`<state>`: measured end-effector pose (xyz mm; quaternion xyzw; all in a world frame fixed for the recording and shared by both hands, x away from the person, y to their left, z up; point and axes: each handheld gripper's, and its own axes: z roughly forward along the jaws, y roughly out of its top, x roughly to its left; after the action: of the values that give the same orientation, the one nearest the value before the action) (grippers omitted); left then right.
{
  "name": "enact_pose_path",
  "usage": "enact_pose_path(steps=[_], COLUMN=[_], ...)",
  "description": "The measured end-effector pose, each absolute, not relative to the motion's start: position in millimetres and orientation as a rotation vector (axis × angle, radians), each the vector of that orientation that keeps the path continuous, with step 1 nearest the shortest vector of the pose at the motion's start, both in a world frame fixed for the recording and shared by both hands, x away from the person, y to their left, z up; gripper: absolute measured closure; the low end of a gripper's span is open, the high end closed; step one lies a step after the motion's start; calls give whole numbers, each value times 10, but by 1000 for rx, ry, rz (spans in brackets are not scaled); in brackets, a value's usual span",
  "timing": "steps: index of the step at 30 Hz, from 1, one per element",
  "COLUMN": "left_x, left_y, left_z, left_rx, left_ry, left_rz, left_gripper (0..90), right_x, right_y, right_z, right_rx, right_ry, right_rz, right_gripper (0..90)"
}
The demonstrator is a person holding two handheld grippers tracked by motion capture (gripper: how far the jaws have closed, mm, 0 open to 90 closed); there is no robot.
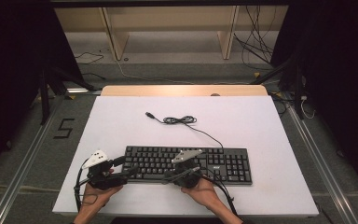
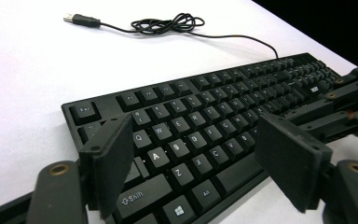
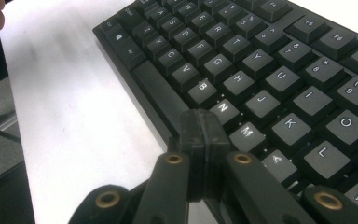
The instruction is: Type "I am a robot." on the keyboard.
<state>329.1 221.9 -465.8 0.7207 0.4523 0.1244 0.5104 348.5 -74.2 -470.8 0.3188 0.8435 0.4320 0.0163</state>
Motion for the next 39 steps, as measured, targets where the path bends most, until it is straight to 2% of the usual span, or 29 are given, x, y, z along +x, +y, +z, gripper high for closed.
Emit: enact_pose_path(steps=[4,9,19,27,33,39], left_x=[3296,3333,3433,3500,3532,3563], left_y=[2218,2220,2221,2150,2127,2105], left_z=[-4661,-4678,-4726,-4755,-4758,-4765], left_rx=[1733,1735,1789,1858,1878,1897], left_ry=[1093,1122,1178,1163,1162,1168], left_rz=[301,317,318,310,307,297], left_gripper=[291,345,608,817,884,888], right_x=[3485,3476,3441,3391,3355,3338], right_y=[-742,-778,-823,-856,-909,-967], right_z=[-4708,-4673,-4613,-4576,-4558,-4559], right_rx=[991,992,981,956,952,958], right_ry=[2623,2615,2577,2559,2542,2528], right_rz=[1343,1375,1427,1455,1466,1471], right_gripper=[787,671,534,474,446,430])
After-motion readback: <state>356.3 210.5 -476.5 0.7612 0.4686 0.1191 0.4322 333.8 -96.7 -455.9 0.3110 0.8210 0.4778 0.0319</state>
